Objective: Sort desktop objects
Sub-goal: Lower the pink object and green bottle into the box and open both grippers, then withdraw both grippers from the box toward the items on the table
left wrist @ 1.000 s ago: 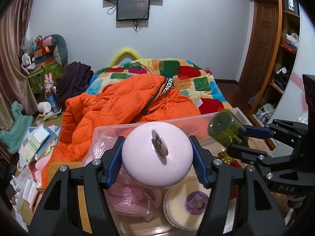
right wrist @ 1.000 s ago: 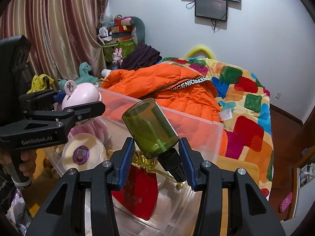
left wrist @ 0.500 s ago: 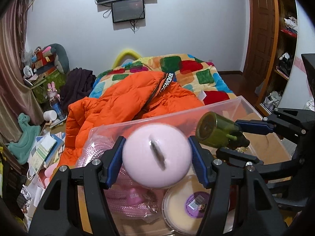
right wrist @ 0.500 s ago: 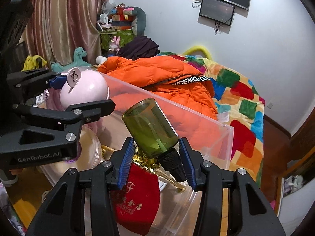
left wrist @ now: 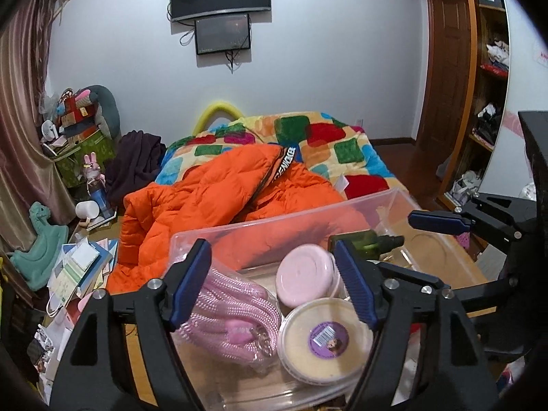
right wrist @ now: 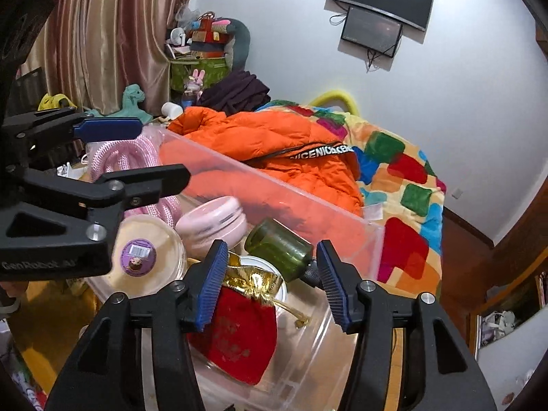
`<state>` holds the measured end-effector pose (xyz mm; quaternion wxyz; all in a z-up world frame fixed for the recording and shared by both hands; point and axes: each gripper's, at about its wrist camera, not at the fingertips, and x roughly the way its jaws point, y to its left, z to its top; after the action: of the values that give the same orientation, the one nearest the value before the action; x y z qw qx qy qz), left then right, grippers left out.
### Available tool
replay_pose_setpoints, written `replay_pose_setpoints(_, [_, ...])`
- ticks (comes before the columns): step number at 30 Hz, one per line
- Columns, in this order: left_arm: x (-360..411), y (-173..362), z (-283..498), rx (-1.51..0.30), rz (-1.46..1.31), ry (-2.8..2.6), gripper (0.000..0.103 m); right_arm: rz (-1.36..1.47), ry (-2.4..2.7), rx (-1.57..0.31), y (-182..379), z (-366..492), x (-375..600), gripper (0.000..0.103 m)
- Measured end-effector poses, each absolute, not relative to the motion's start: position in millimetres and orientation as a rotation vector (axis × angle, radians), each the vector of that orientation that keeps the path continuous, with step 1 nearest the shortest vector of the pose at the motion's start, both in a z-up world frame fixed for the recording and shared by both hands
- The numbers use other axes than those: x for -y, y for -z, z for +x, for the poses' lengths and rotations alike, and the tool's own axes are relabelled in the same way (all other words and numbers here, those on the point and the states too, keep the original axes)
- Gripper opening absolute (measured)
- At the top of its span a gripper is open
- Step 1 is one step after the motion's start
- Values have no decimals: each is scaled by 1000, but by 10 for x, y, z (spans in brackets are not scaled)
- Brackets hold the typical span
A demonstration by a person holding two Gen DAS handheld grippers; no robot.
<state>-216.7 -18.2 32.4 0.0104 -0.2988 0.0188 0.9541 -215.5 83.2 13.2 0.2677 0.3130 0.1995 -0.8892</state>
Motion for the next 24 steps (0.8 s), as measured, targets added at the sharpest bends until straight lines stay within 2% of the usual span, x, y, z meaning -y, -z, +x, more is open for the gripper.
replay_pose_setpoints(2, [190, -371, -2103, -49, -915, -2982, 76, 827, 2415, -518, -198, -2098, -882, 59])
replay_pose_setpoints(7, [211, -464, -1900, -46, -880, -2999, 83, 780, 2450, -493, -332, -1933, -992, 63])
replay_pose_setpoints(11, [237, -491, -1718, -54, -861, -3014, 85, 751, 2477, -463, -419, -1766, -1120, 72])
replay_pose_setpoints(24, [456, -357, -1217, -38, -925, -3054, 87, 756, 2482, -392, -377, -1276, -1329, 77])
